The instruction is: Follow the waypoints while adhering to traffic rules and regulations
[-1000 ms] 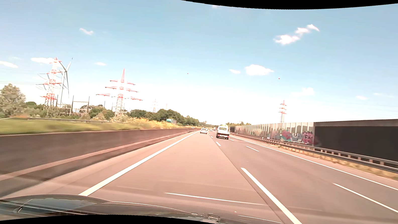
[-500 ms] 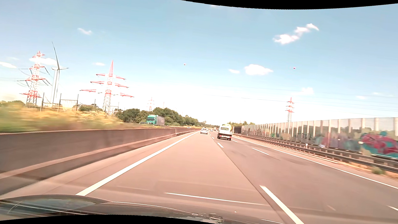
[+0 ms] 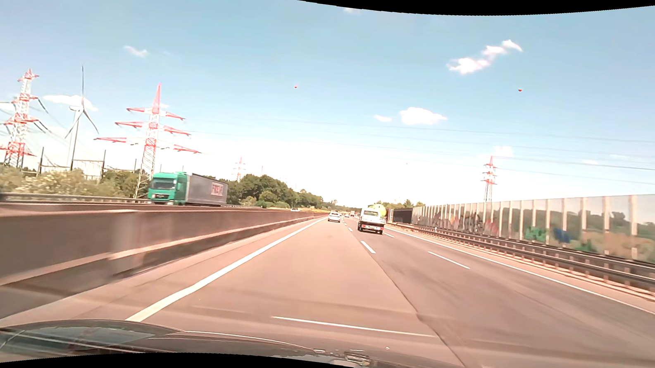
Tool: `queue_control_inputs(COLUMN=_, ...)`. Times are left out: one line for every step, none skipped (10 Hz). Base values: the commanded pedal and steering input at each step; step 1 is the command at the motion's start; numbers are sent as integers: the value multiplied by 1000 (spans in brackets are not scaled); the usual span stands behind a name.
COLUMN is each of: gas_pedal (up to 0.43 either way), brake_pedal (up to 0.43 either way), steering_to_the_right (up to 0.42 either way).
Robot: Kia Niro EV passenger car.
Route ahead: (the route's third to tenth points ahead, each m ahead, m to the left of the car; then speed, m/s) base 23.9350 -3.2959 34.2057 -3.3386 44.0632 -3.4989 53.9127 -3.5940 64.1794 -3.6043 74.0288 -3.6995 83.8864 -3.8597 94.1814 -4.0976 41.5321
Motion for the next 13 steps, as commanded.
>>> queue_control_inputs(gas_pedal=130, brake_pedal=0, steering_to_the_right=1)
queue_control_inputs(gas_pedal=98, brake_pedal=0, steering_to_the_right=1)
queue_control_inputs(gas_pedal=110, brake_pedal=0, steering_to_the_right=0)
queue_control_inputs(gas_pedal=110, brake_pedal=0, steering_to_the_right=1)
queue_control_inputs(gas_pedal=110, brake_pedal=0, steering_to_the_right=1)
queue_control_inputs(gas_pedal=98, brake_pedal=0, steering_to_the_right=0)
queue_control_inputs(gas_pedal=98, brake_pedal=0, steering_to_the_right=1)
queue_control_inputs(gas_pedal=87, brake_pedal=0, steering_to_the_right=0)
queue_control_inputs(gas_pedal=98, brake_pedal=0, steering_to_the_right=0)
queue_control_inputs(gas_pedal=98, brake_pedal=0, steering_to_the_right=1)
queue_control_inputs(gas_pedal=98, brake_pedal=0, steering_to_the_right=0)
queue_control_inputs(gas_pedal=98, brake_pedal=0, steering_to_the_right=0)
queue_control_inputs(gas_pedal=110, brake_pedal=0, steering_to_the_right=0)
